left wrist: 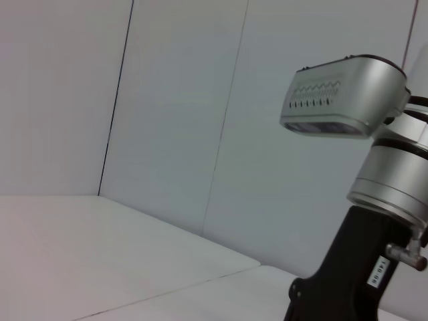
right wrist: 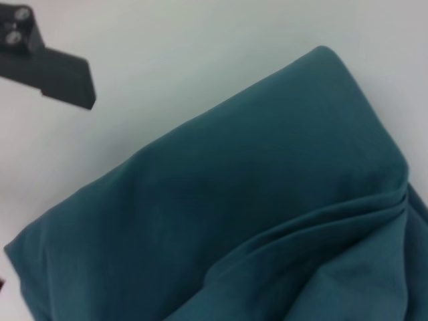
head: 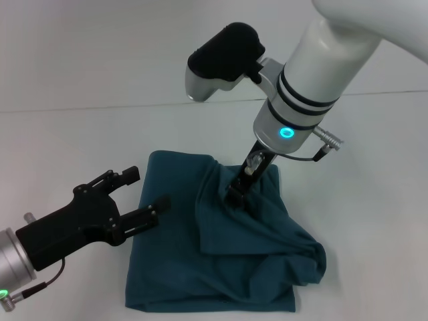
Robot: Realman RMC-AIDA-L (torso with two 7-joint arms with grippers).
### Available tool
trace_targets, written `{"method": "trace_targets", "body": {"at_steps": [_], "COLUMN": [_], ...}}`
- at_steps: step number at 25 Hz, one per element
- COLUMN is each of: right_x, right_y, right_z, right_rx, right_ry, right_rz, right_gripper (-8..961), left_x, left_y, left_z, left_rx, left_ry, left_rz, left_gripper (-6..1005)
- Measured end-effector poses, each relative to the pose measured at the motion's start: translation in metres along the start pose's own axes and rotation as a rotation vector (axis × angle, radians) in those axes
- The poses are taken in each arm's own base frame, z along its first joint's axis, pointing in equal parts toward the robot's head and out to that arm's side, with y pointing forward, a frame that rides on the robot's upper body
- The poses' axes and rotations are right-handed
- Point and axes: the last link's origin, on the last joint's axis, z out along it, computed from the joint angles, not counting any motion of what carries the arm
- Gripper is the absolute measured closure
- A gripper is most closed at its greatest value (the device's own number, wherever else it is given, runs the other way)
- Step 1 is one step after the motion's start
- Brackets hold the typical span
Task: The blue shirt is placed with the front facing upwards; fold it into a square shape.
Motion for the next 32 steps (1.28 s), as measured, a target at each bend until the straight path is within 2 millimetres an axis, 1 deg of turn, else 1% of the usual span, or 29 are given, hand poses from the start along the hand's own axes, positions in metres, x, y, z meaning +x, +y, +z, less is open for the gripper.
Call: {"method": "trace_targets", "body": {"at_steps": [2, 7, 12, 15, 19, 22, 27, 32], "right_x": [0.0, 0.001, 0.007, 0.013, 0.023, 0.031, 0.047, 0.059], "right_y": [-0.003, -0.01, -0.022, -0.032, -0.046, -0.056, -0.07, -0.079], "right_z": [-0.001, -0.005, -0.009, -0.01, -0.012, -0.009, -0.002, 0.012], "right_rx": [0.006, 0.009, 0.003, 0.001, -0.002, 0.007, 0.021, 0.045], "right_ry": [-0.01, -0.029, -0.048, -0.061, -0.093, -0.109, -0.126, -0.119], "right_rz": [0.011, 0.036, 0.087, 0.13, 0.196, 0.238, 0.31, 0.36], "right_gripper": [332, 596, 829, 879, 876, 874, 870, 866], "left_x": [0.0, 0.0, 0.0, 0.0, 0.0, -0.001, -0.001, 0.0], "left_y": [0.0, 0.0, 0.0, 0.0, 0.0, 0.0, 0.0, 0.0], "left_z": [0.0, 0.001, 0.001, 0.0, 0.0, 0.0, 0.001, 0.002], "left_rx": [-0.001, -0.003, -0.003, -0.002, 0.0, -0.002, -0.004, -0.007], "left_ry": [0.0, 0.0, 0.0, 0.0, 0.0, 0.0, 0.0, 0.0], "left_rz": [0.001, 0.002, 0.001, 0.001, 0.003, 0.001, 0.002, 0.003], "left_gripper": [140, 140, 140, 140, 140, 140, 141, 141]}}
